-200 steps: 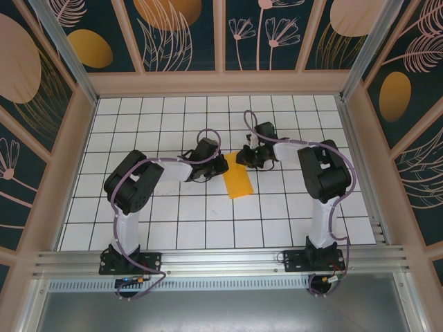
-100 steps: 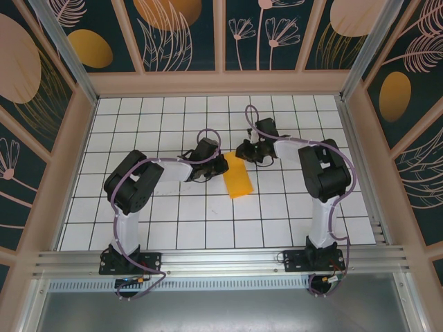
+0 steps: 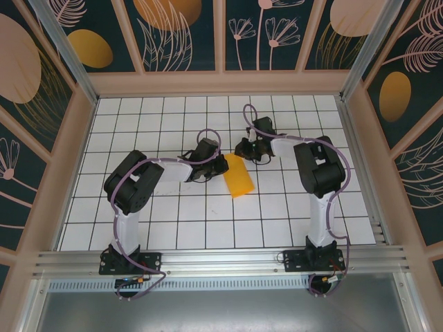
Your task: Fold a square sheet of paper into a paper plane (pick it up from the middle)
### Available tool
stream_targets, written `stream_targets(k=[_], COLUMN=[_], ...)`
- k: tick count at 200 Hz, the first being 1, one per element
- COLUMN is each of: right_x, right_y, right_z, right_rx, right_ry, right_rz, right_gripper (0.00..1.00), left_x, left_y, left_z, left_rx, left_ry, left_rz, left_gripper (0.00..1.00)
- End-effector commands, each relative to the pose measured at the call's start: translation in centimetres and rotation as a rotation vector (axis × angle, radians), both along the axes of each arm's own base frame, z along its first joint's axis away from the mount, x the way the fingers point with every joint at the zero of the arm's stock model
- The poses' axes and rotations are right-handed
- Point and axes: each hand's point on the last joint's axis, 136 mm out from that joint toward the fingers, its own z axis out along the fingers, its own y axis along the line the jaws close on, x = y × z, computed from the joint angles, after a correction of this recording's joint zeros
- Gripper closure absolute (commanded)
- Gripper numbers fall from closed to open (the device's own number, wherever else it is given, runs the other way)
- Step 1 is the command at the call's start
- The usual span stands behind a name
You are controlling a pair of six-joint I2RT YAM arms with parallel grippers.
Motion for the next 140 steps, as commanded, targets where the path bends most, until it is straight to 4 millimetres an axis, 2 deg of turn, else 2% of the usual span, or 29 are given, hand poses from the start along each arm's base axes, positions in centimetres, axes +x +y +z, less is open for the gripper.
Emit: stream_targets(k=[1,16,63,83,100,114,140], right_x=[1.6,1.9,2.1,1.9,2.3,2.7,3.0], right_y=[0.6,1.0,-0.1,-0.1,-0.2,0.0,0.6], right_z=[1.6,1.5,-1.5,-1.7,-1.0,0.3,4.3], right_rx=[-0.001,-0.009,-0.089,-0.090,-0.090,-0.080,-0.030], right_ry=[-0.058,-0.060,-0.013,-0.008,-0.021,-0.045,-0.115], right_rz=[-0.005,0.003,-0.039,-0.032,-0.036,-0.035,-0.020], right_gripper=[0.88,0.87,0.88,0.88,0.88,0.88,0.85], left_x=[-6.4,-6.4,-6.4,-6.3,-6.4,-6.3,-6.2], left_y=[6.4,6.4,6.5,6.5,6.4,6.4,6.4], left_z=[-9.9,-9.9,-9.9,-9.8,-9.8,-9.7,-9.6], left_rx=[0.305,0.303,0.306,0.304,0.303,0.303,0.301], left_ry=[0.271,0.272,0.270,0.269,0.270,0.267,0.262], left_rz=[0.019,0.019,0.021,0.021,0.019,0.020,0.021], left_gripper=[0.93,0.93,0.93,0.93,0.93,0.93,0.93])
